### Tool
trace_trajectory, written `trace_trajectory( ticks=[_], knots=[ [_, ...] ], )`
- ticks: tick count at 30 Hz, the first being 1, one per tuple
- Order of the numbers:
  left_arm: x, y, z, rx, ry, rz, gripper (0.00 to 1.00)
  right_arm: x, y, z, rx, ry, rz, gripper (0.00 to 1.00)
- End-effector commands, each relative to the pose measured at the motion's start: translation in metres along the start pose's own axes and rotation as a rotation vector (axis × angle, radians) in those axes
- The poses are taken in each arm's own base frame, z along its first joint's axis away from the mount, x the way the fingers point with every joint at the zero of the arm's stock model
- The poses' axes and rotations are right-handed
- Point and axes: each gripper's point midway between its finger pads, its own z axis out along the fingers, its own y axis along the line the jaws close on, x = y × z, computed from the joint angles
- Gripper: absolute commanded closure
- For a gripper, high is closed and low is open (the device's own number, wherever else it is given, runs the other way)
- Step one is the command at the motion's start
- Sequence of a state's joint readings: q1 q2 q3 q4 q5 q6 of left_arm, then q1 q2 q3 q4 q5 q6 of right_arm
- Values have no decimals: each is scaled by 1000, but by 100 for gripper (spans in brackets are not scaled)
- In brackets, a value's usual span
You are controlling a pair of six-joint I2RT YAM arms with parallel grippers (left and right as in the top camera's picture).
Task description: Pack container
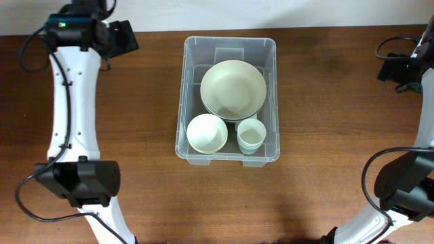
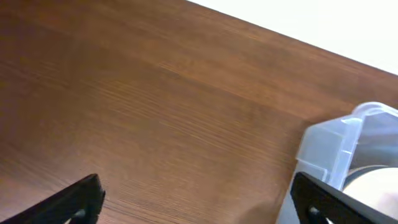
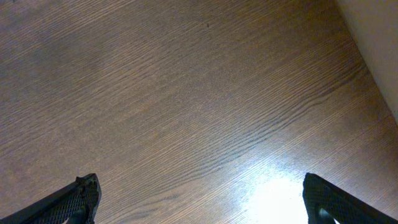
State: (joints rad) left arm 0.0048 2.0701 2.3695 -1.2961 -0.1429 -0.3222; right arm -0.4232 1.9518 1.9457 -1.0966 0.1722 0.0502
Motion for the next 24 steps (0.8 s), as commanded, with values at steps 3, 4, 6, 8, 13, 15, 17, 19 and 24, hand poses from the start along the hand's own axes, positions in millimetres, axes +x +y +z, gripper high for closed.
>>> trace_trajectory(
  ticks=[3, 4, 6, 8, 13, 15, 17, 19, 24],
  knots=[
    [-2, 13, -6, 10, 7, -36, 0, -1, -4, 1, 14, -1, 11, 1],
    [0, 15, -6, 6, 15, -37, 0, -1, -4, 1, 14, -1, 11, 1],
    [1, 15, -6, 4, 21, -36, 1, -1, -4, 1, 14, -1, 11, 1],
    [1, 15, -6, 5, 20, -36, 1, -1, -4, 1, 14, -1, 11, 1],
    [1, 15, -6, 5, 20, -36, 0, -1, -4, 1, 14, -1, 11, 1],
    [1, 15, -6, 5, 20, -36, 1, -1, -4, 1, 14, -1, 11, 1],
    [1, 15, -6, 5, 20, -36, 1, -1, -4, 1, 14, -1, 11, 1],
    [1, 15, -6, 5, 20, -36, 1, -1, -4, 1, 14, -1, 11, 1],
    [1, 15, -6, 5, 20, -36, 0, -1, 0, -1, 10, -5, 4, 1]
  ],
)
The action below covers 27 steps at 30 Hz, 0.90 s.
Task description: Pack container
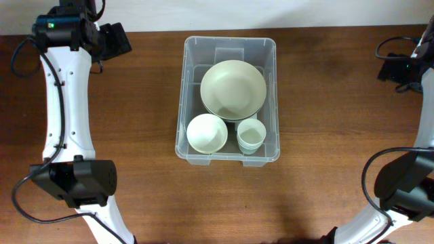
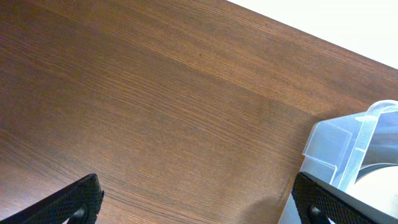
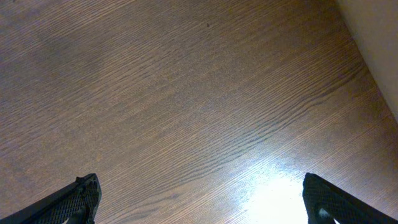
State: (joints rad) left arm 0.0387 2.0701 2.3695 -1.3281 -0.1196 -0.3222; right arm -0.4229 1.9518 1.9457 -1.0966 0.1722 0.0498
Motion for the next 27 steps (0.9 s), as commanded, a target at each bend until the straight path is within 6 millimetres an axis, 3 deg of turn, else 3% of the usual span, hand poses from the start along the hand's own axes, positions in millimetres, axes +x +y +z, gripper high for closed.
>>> trace_trajectory(
  ticks=[1, 4, 7, 10, 15, 18, 22, 25, 27],
  knots=[
    [-3, 0, -8, 11, -15, -12, 1, -5, 2, -14, 5, -33, 2, 1],
    [-3, 0, -8, 11, -15, -12, 0, -15, 15, -67, -27, -149, -18, 1],
    [-3, 0, -8, 11, -15, -12, 0, -17, 36, -144, -88, -309, -55, 1],
    [-3, 0, -8, 11, -15, -12, 0, -5, 60, -220, -176, -464, -106, 1],
    [-3, 0, -8, 11, -15, -12, 0, 53, 99, -356, -431, -727, -240, 1],
    [-3, 0, -8, 11, -15, -12, 1, 88, 81, -420, -525, -897, -288, 1],
    [-3, 0, -8, 11, -15, -12, 0, 147, 40, -462, -699, -1010, -300, 1],
    [-3, 0, -8, 11, -15, -11, 0, 179, 18, -456, -726, -1039, -294, 1],
    [-3, 0, -8, 11, -15, -12, 0, 201, 7, -436, -708, -1040, -282, 1]
  ],
)
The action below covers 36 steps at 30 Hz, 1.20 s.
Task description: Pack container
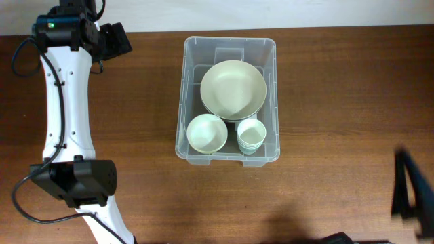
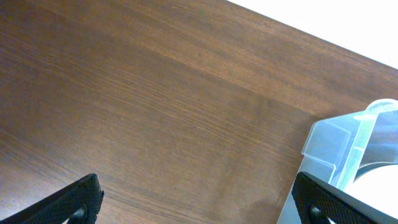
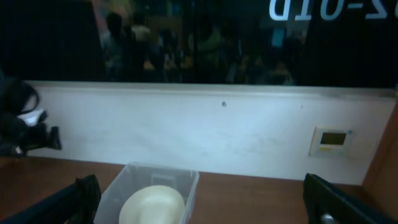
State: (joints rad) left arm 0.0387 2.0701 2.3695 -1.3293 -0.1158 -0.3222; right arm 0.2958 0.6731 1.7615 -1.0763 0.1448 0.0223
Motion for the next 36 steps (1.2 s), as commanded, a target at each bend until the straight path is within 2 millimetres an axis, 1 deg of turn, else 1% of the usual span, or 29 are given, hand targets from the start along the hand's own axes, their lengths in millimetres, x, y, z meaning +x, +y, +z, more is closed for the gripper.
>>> trace_trajectory(
  ticks=[1, 3, 5, 6, 8, 9, 13, 15, 17, 20, 23, 27, 28, 33, 34, 36],
  knots=[
    [-3, 1, -8, 8, -17, -12, 0, 51, 0, -6, -2, 63, -14, 1],
    [-3, 1, -8, 8, -17, -12, 1, 85, -3, -9, 22, 79, -14, 1],
    [-3, 1, -8, 8, -17, -12, 1, 119, -3, -3, 33, 91, -13, 1],
    [-3, 1, -8, 8, -17, -12, 0, 135, -3, 3, 35, 88, -12, 1],
    [-3, 1, -8, 8, -17, -12, 1, 162, -3, 21, 39, 66, -9, 1],
    [-3, 1, -8, 8, -17, -12, 0, 174, -2, 33, 36, 47, -8, 1],
    [-3, 1, -8, 8, -17, -12, 0, 211, -2, 88, -1, -87, -14, 1],
    [-3, 1, -8, 8, -17, -12, 0, 225, -6, 104, -1, -157, 14, 1],
    [-3, 1, -8, 8, -17, -12, 0, 243, -12, 113, 10, -212, 50, 1],
    [-3, 1, -8, 8, -17, -12, 0, 268, -17, 119, 21, -253, 56, 1],
    [-3, 1, -8, 8, -17, -12, 0, 291, -21, 120, 43, -238, 61, 1],
    [-3, 1, -8, 8, -17, -12, 1, 313, -29, 119, 87, -150, 75, 1],
    [-3, 1, -8, 8, -17, -12, 0, 321, -32, 118, 107, -119, 80, 1],
    [-3, 1, -8, 8, -17, -12, 1, 342, -40, 119, 155, -40, 88, 1],
    [-3, 1, -8, 8, -17, -12, 0, 349, -42, 119, 168, -9, 91, 1],
    [-3, 1, -8, 8, -17, -12, 0, 371, -42, 118, 175, 79, 98, 1]
  ],
)
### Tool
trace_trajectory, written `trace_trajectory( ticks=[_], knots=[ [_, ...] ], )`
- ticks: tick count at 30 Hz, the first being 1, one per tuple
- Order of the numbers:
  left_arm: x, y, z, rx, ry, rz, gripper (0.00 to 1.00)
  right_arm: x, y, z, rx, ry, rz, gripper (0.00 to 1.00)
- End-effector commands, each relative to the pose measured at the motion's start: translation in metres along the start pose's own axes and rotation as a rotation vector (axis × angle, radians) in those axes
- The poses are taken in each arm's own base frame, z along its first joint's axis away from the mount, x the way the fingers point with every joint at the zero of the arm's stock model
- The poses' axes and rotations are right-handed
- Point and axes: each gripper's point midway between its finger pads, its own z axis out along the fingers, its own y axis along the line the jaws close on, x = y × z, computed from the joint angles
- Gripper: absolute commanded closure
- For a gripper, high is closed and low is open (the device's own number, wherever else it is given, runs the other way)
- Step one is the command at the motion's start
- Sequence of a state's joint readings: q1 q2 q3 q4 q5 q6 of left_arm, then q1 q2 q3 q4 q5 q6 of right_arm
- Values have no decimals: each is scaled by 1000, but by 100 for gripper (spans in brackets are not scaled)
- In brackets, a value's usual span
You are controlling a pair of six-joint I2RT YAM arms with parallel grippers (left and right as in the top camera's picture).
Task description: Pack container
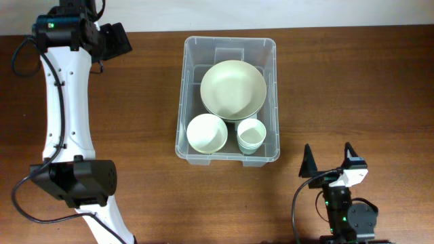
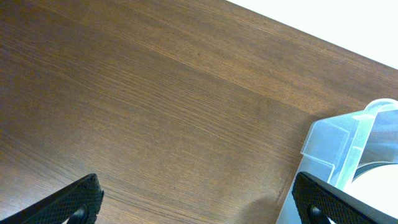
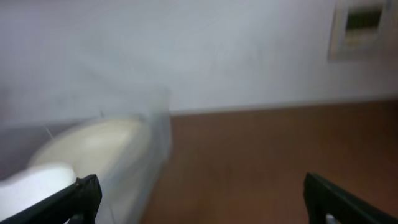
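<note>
A clear plastic container (image 1: 182,102) stands in the middle of the table. Inside it are a large pale bowl (image 1: 232,88), a small white bowl (image 1: 207,133) and stacked cups (image 1: 251,134). My left gripper (image 1: 121,41) hangs open at the back left, to the left of the container; its wrist view shows bare wood between the fingers (image 2: 78,200) and the container's corner (image 2: 339,146) at the right. My right gripper (image 1: 328,163) stands open at the front right, pointing toward the back. Its blurred wrist view shows the container (image 3: 152,146) with a bowl (image 3: 87,146) at the left.
The brown wooden table (image 1: 339,88) ends at a white wall (image 3: 205,50) along its back. The left arm's white links (image 1: 64,102) run down the table's left side to its base (image 1: 74,181). The right arm's base (image 1: 349,217) sits at the front edge.
The right arm was a dark blur at the right edge of the overhead view; now its gripper stands low at the front right, close to the container's front right corner. The left arm has not moved.
Both grippers started open over bare wood, the left at the back left, the right at the back right. The left one then stood slightly further left. Later the right arm had left the back right, its camera facing the wall. Now it is at the front right.
</note>
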State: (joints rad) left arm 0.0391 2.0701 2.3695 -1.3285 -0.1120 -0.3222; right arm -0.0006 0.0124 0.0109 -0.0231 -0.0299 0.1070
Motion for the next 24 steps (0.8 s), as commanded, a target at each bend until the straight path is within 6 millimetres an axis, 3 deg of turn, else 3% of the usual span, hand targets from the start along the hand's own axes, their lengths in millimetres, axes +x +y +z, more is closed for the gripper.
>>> trace_trajectory(
  ticks=[1, 24],
  knots=[
    [-3, 1, -8, 4, -18, -11, 0, 14, -10, -1, 52, 52, 11, 1],
    [-3, 1, -8, 4, -18, -11, 0, 15, -6, 0, 28, 54, 12, 1]
  ],
)
